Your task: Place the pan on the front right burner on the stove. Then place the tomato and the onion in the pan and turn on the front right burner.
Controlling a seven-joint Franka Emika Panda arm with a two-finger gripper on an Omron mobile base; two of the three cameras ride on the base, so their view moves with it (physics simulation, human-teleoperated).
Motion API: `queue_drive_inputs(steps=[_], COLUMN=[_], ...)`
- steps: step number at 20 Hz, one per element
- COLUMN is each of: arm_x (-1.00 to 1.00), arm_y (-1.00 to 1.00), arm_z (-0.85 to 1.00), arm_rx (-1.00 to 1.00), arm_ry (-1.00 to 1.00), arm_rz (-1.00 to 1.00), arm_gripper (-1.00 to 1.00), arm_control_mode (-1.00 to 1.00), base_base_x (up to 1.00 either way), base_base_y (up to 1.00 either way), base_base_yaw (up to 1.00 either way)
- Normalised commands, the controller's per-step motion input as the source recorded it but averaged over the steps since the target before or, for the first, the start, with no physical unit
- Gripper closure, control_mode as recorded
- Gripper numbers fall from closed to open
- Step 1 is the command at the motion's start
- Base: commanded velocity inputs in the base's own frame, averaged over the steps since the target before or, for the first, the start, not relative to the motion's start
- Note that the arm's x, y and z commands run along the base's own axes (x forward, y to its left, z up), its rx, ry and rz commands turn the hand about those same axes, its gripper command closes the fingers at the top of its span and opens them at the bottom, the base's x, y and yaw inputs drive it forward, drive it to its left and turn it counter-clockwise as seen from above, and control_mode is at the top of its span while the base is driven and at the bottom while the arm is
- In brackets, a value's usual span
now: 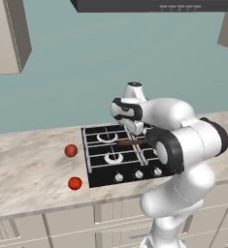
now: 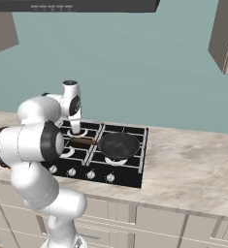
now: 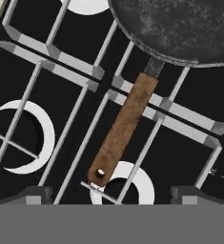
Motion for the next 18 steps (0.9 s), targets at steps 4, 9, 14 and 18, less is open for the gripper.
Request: queue_drive_inputs(steps=[4,9,14,18], arm_x=[-0.02,-0.03,-0.03,-0.09], arm_y=[0.64,0.59,0.74,0.62], arm_z=[0.00,0.00,0.00,0.00], arm_rx=[-0.02,-0.01,-0.06,-0.08], arm_ry=[-0.01,-0.07,-0.08,-0.11], arm_rz=[0.47,0.44,0.33,0.25], arm_gripper=[-1.00,-1.00,-1.00,-1.00], arm_control_mode=[-1.00,-1.00,-1.00,-1.00], base_base_x=[0.00,0.00,0.00,0.00], base_base_y=[0.00,0.00,0.00,0.00], base_base_yaw=[0.00,0.00,0.00,0.00])
